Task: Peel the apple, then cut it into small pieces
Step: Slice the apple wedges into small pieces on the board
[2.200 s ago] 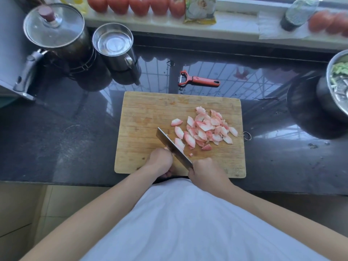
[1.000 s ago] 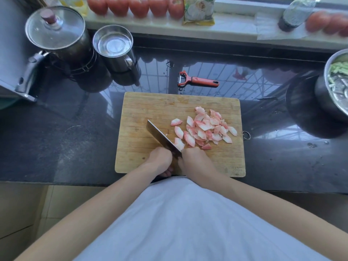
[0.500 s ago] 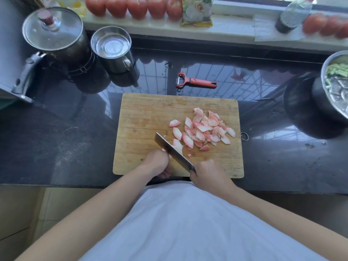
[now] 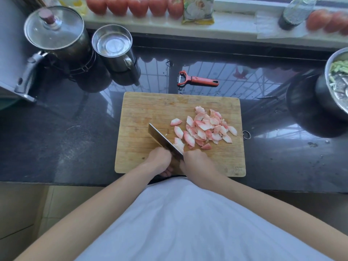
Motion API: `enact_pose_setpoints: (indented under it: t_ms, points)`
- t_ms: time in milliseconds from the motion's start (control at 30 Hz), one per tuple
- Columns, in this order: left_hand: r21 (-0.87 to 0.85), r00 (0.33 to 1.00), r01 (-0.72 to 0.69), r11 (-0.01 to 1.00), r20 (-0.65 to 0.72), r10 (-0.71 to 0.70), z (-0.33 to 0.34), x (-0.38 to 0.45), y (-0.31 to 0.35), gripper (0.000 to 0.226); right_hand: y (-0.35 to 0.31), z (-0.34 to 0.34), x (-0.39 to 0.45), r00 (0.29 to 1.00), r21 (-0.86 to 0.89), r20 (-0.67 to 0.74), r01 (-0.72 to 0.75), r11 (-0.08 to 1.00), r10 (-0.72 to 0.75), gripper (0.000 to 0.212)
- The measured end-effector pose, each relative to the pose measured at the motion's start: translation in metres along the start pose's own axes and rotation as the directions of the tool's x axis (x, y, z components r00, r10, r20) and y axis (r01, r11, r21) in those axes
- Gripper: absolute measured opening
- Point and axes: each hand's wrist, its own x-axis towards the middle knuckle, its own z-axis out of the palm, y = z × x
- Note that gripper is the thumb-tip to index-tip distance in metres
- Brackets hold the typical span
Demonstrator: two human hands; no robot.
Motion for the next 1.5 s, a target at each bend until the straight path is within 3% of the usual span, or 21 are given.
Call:
enact_pose_setpoints:
  t_ms: [167, 667, 867, 1000, 1167, 1300, 1367, 1500]
  points:
    - [0.008, 1.000, -0.019, 1.000, 0.016, 0.019, -0.002, -0.003, -0.004, 0.037, 0.005, 0.001, -0.001, 0.998, 0.112, -0.063, 0.006, 0.994, 0.001, 0.022]
    - [-0.037, 0.999, -0.030, 0.999, 0.028, 0.031, -0.001, 0.001, -0.006, 0.039, 0.035, -0.005, -0.033, 0.998, -0.055, 0.064, 0.018, 0.998, -0.014, 0.026]
    - [-0.050, 0.999, -0.015, 0.999, 0.038, 0.017, -0.002, 0.000, -0.005, 0.039, 0.032, -0.010, -0.033, 0.993, -0.114, 0.118, 0.006, 0.993, 0.008, 0.043]
    - [-0.044, 0.999, -0.024, 0.999, 0.032, 0.026, -0.002, -0.001, -0.006, 0.040, 0.027, -0.008, -0.029, 0.991, -0.144, 0.127, -0.009, 0.989, 0.028, 0.031]
    - [-0.028, 0.999, -0.039, 0.999, 0.021, 0.039, -0.004, 0.000, -0.007, 0.042, 0.023, -0.006, -0.026, 0.989, -0.134, 0.137, -0.042, 0.990, 0.060, 0.040]
    - [-0.047, 0.999, -0.027, 0.999, 0.036, 0.029, -0.004, 0.003, -0.008, 0.045, 0.024, -0.003, -0.023, 0.988, -0.143, 0.142, -0.046, 0.989, 0.066, 0.031]
    - [-0.060, 0.999, -0.025, 0.998, 0.039, 0.027, -0.005, 0.005, -0.009, 0.047, 0.021, 0.000, -0.019, 0.990, -0.146, 0.128, -0.041, 0.988, 0.060, 0.021]
    - [-0.064, 0.999, -0.034, 0.997, 0.039, 0.036, -0.004, 0.008, -0.009, 0.044, 0.006, 0.009, -0.006, 0.998, -0.103, 0.064, -0.003, 0.995, 0.010, 0.021]
